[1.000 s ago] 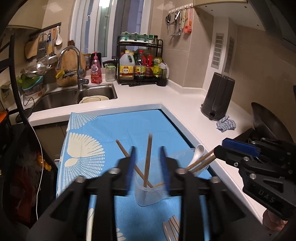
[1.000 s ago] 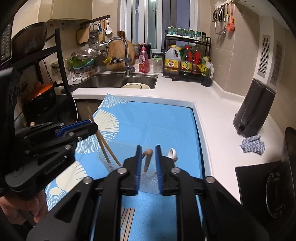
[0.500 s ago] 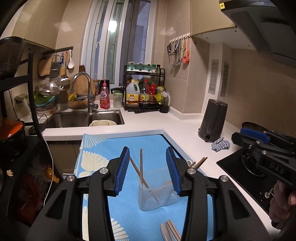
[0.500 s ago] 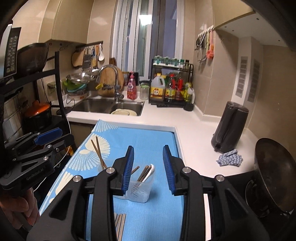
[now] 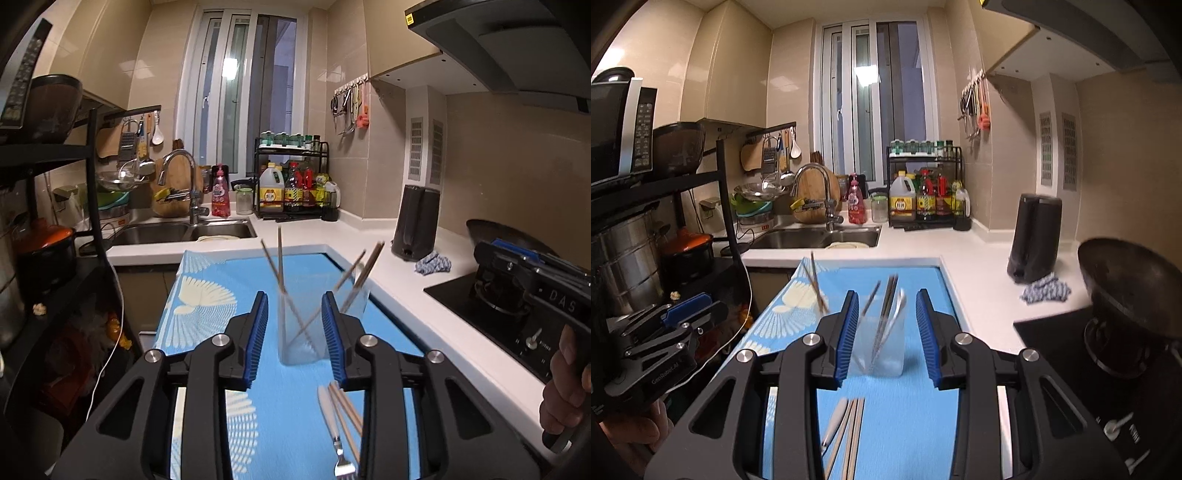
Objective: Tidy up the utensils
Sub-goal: 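Lower both chopsticks into the container and open both tools, then move both open tools back down to the utensils on the cloth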
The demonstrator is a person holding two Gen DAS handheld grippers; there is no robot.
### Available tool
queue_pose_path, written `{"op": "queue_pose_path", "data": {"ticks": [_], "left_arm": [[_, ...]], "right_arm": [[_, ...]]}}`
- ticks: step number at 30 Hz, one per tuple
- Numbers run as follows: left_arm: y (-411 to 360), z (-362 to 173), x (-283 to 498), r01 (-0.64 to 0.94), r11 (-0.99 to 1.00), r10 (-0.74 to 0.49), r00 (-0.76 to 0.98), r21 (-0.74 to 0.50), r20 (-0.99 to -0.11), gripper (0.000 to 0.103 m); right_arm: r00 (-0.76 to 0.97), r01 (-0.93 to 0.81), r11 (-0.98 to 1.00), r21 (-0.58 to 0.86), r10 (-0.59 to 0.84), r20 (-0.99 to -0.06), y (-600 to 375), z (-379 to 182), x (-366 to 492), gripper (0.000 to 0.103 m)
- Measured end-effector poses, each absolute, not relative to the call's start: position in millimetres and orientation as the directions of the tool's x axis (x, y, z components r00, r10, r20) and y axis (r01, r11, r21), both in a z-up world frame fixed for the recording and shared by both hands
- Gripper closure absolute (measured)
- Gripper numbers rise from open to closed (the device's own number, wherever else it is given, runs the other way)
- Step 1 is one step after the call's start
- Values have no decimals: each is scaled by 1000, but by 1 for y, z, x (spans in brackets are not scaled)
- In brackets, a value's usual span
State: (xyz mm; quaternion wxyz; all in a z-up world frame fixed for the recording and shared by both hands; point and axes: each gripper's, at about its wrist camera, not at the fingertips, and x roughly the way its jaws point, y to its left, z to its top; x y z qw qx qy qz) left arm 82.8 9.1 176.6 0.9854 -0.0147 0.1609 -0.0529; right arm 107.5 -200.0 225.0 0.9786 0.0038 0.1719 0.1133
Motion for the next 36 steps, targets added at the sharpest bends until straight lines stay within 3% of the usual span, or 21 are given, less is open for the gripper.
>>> {"op": "queue_pose_path", "data": {"ticks": [1,3,4,10,18,29,36], "left_arm": [[10,169,78,94,994,-106,942,-52,-319,79],[11,150,69,76,995,-94,938,-65,-334,81],[13,140,67,68,995,-90,934,-76,-346,85],[21,88,48,11,992,-62,905,-124,-421,91],[18,42,36,-5,990,-68,861,-142,-503,91],[-3,19,37,63,983,-150,817,-173,-557,91],[-13,6,40,129,956,-264,770,-264,-580,90]], "right_arm": [[912,-223,973,51,227,-342,-199,214,103,72],[893,-237,967,91,254,-371,-200,189,98,95],[880,-244,963,112,269,-392,-200,175,96,97],[822,-258,959,117,282,-495,-196,110,84,97],[724,-265,953,147,297,-623,-193,44,76,94],[632,-300,934,192,346,-693,-175,18,77,93],[609,-303,940,159,319,-726,-170,10,77,90]]}}
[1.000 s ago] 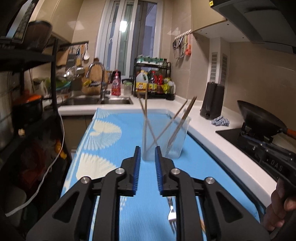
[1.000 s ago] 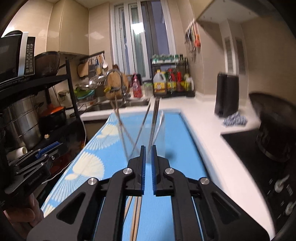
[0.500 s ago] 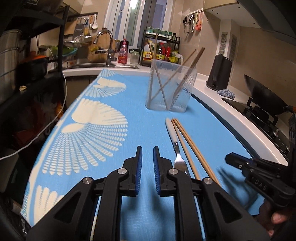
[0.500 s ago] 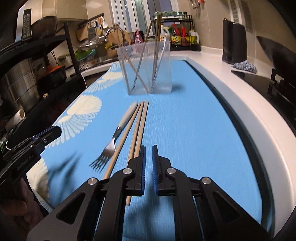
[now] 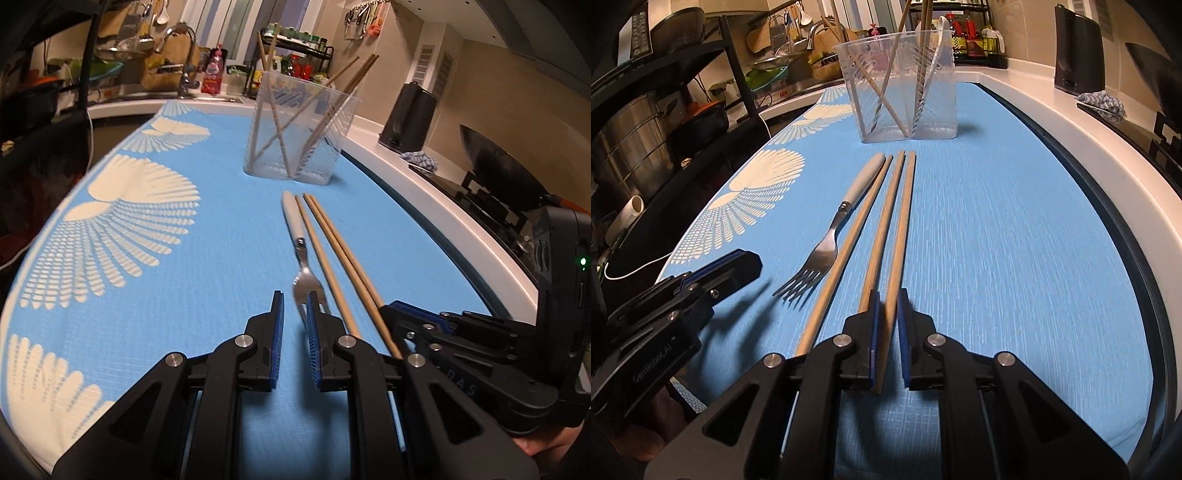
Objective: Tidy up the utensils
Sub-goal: 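Move both open tools back down to the utensils on the cloth, then grasp the white-handled fork with the left tool while the right tool grasps a chopstick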
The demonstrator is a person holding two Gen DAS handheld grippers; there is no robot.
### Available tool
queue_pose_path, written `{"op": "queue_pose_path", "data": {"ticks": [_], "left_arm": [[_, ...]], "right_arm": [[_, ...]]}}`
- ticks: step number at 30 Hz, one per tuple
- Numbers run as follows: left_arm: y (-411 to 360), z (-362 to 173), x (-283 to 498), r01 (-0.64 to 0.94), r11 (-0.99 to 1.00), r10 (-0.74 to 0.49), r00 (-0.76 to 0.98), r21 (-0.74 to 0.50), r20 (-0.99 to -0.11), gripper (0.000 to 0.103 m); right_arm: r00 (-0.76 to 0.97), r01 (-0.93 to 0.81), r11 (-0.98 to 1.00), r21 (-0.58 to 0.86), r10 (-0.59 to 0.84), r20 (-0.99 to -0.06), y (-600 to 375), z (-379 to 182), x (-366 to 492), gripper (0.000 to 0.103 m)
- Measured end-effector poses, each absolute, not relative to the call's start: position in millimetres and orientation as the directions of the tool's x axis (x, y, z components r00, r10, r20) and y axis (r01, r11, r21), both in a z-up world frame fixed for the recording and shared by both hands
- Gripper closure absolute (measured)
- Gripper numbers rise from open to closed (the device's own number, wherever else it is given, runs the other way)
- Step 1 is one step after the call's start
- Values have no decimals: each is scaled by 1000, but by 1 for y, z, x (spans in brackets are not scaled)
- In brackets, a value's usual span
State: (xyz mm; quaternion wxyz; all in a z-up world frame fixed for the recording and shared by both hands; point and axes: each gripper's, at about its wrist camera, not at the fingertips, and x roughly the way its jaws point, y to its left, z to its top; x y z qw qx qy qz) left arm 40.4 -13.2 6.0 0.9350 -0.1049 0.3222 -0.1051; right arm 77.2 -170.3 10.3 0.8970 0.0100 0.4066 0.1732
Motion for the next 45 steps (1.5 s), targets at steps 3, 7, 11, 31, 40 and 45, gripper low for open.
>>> {"op": "queue_pose_path", "data": {"ticks": [3,7,11,31,40,45], "left_arm": [[-17,3,42,129,954,-270,762,-271,-589,90],[-22,4,41,139,952,-279,763,-274,-583,88],[-26,3,40,137,953,-275,763,-269,-585,70],[-45,-4,47,105,982,-182,761,-158,-622,65],[-35,-5,46,80,987,-149,765,-137,-627,83],[-18,-4,44,5,995,-63,784,-96,-618,83]], "right_arm": [[609,-309,939,149,316,-727,-171,10,77,89],[618,-295,947,130,293,-730,-176,11,77,96],[634,-280,954,109,269,-725,-184,12,77,97],[642,-267,958,106,259,-722,-195,10,78,97],[640,-270,957,109,263,-722,-193,10,79,97],[636,-273,956,112,266,-724,-192,11,79,96]]}}
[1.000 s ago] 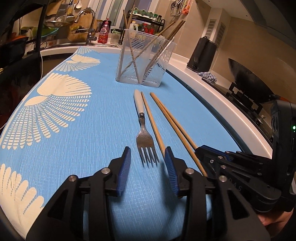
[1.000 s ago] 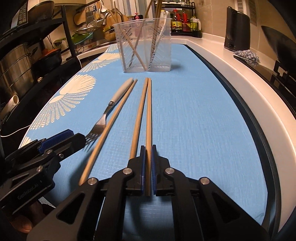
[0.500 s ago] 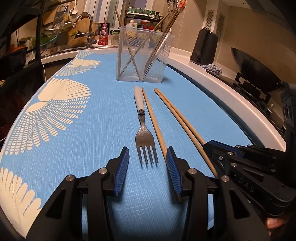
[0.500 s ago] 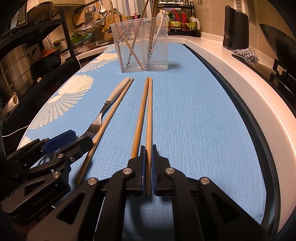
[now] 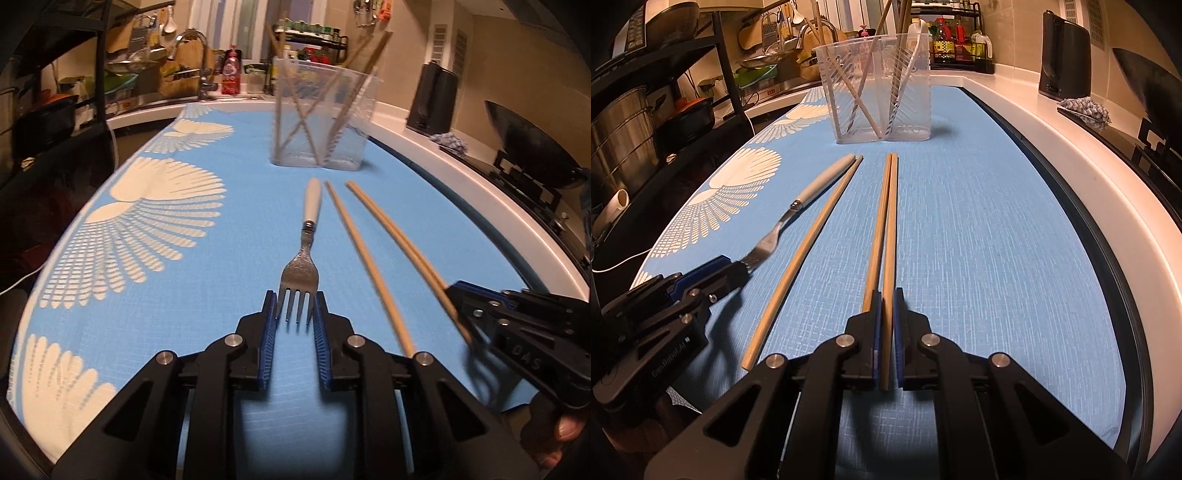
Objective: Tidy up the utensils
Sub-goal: 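Grasp the white-handled fork with the left tool while the right tool grasps a chopstick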
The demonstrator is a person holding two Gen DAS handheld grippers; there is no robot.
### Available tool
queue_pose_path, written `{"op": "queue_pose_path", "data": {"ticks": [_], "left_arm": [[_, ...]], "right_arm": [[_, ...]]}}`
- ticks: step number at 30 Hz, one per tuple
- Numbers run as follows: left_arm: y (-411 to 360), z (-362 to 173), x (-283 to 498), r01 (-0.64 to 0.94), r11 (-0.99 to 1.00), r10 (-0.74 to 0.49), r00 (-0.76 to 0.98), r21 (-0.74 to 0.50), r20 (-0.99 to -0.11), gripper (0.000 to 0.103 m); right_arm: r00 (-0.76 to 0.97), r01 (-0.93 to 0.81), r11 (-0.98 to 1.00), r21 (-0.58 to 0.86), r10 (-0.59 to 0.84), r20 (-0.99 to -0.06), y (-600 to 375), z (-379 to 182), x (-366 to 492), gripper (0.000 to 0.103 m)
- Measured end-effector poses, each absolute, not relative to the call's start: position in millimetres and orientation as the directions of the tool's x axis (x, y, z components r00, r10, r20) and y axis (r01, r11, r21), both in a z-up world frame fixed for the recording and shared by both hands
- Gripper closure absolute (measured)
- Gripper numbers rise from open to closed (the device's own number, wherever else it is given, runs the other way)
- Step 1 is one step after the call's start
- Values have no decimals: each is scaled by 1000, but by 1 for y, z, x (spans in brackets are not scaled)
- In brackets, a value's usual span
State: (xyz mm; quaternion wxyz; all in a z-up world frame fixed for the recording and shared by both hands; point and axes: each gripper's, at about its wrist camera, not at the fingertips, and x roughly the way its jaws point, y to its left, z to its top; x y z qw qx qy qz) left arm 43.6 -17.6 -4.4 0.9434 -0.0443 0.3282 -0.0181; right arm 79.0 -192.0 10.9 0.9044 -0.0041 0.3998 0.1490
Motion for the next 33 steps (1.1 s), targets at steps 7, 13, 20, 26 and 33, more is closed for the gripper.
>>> {"op": "queue_pose_path", "data": {"ticks": [7,13,20,26,33], "left_arm": [[-7,-6,40,-62,998,34,802,-26,-596,82],[12,-2,35,-85,983,-20,829,-161,-560,62],[29,-12,43,-104,936,-114,815,-336,-569,74],[17,-15,46,-96,954,-91,809,-284,-580,85],[-6,-5,38,-66,994,5,841,-93,-541,91]], "right_arm": [[638,-273,955,114,268,-722,-191,10,79,96],[638,-277,954,116,273,-720,-191,10,79,96],[638,-277,954,118,274,-719,-190,10,79,96],[639,-277,954,114,272,-719,-190,10,79,96],[641,-277,955,111,269,-719,-189,10,79,96]]}}
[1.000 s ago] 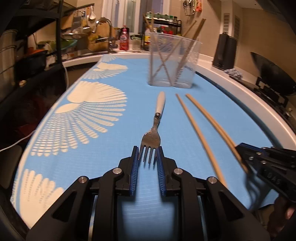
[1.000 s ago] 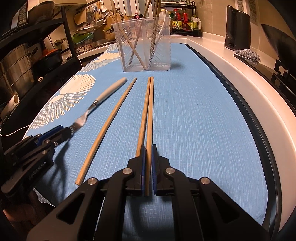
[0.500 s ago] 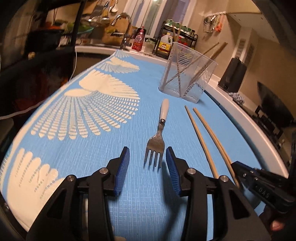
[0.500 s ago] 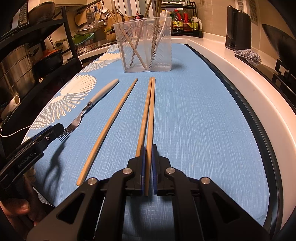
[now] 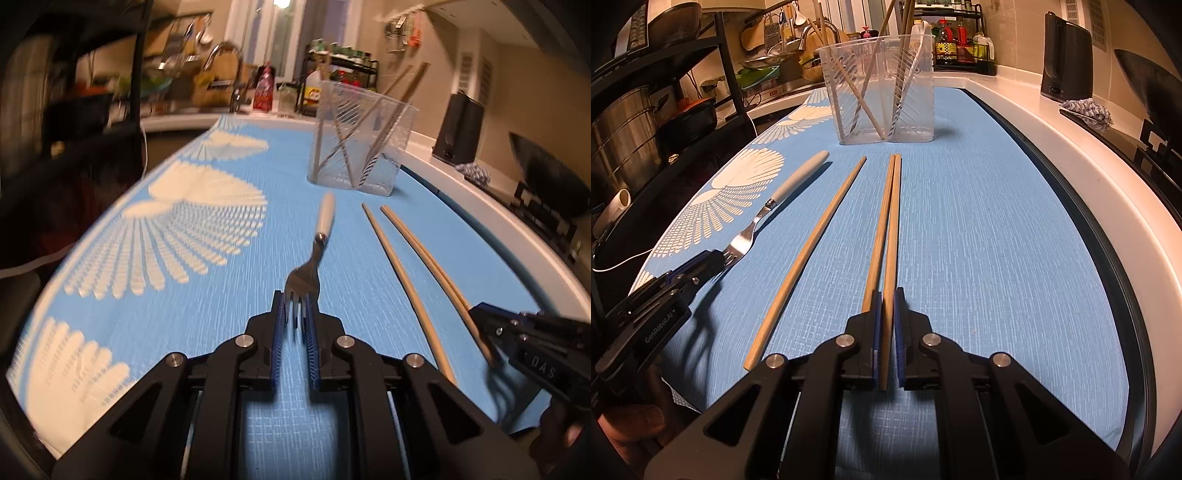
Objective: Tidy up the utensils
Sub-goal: 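Grasp the white-handled fork with the left tool while the right tool grasps a chopstick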
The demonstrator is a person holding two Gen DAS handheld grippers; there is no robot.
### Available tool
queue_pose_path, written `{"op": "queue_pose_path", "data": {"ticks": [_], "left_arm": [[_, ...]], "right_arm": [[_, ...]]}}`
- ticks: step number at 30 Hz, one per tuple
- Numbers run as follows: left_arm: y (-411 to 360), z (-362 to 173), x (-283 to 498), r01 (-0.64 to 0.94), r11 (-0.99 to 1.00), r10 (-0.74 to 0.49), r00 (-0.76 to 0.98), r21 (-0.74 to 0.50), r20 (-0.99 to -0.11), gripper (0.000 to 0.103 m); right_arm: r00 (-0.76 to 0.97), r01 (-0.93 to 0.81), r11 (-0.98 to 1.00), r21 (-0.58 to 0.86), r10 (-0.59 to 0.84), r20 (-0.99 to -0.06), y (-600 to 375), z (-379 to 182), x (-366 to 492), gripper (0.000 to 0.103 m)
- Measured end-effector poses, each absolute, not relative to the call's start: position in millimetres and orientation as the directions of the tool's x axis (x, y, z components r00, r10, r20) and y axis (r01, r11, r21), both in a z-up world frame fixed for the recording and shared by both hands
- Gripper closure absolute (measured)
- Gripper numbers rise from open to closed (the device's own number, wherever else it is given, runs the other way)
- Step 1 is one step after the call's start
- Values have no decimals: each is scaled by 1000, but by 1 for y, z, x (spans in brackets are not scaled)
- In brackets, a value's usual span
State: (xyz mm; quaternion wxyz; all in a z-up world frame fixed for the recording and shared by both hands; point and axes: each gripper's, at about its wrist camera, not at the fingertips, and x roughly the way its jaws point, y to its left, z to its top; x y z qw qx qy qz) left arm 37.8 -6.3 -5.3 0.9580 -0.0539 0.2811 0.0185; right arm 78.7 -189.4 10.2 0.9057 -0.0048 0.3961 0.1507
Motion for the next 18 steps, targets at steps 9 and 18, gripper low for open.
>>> {"op": "queue_pose_path", "data": {"ticks": [9,18], "left_arm": [[-37,-1,28,0,995,49,873,101,-484,91],[-65,-3,16,64,967,56,892,247,-448,89]], "right_arm": [[643,-277,954,111,270,-717,-189,10,79,96],[641,-278,953,122,278,-715,-191,10,79,96]]}}
